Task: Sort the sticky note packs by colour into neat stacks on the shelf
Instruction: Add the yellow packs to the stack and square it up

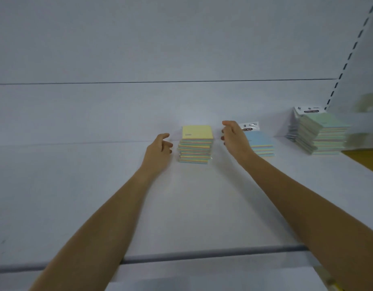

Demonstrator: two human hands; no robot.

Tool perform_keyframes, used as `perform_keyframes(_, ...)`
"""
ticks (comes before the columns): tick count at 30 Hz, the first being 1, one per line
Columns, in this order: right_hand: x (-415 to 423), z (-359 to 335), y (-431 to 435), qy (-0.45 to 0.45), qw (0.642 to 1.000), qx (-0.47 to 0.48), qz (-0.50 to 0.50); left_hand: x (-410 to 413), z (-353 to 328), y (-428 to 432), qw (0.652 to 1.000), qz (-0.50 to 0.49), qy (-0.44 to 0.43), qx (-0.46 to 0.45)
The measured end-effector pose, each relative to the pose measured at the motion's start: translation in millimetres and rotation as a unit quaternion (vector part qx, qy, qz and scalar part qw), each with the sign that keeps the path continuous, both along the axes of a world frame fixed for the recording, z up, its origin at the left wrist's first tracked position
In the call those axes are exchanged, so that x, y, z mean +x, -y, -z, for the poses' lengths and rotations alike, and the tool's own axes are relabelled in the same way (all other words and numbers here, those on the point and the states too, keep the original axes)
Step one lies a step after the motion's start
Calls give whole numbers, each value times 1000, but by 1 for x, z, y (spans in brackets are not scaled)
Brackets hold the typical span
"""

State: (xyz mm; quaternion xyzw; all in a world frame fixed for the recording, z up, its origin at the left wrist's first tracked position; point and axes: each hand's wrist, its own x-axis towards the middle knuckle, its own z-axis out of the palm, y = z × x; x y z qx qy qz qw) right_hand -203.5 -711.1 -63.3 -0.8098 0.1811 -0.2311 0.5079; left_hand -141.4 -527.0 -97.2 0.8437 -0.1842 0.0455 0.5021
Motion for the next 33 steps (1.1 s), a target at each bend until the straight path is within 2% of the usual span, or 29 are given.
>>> perform_keyframes(3,-11,15,-10,7,999,43,6,-1,-1,-3,999,30,-33,-4)
perform_keyframes(6,-19,18,-11,1,991,47,-127,-7,-5,-3,994,91,-63,22)
perform_keyframes(8,-23,20,-12,3,978,-20,-207,-9,-5,-1,991,116,-55,32)
perform_keyframes(10,-21,28,-9,-6,967,-111,-228,-10,-4,1,993,110,-38,37)
perform_keyframes(20,-16,34,-4,-6,974,-111,-198,-13,-2,7,995,75,37,56)
perform_keyframes(25,-14,38,-4,-6,978,-110,-180,-14,-2,8,994,73,45,68)
perform_keyframes(30,-11,31,-10,45,989,-73,-124,-14,-6,12,998,20,61,11)
perform_keyframes(33,-8,31,-12,58,989,-93,-98,-12,-6,15,999,0,43,-29)
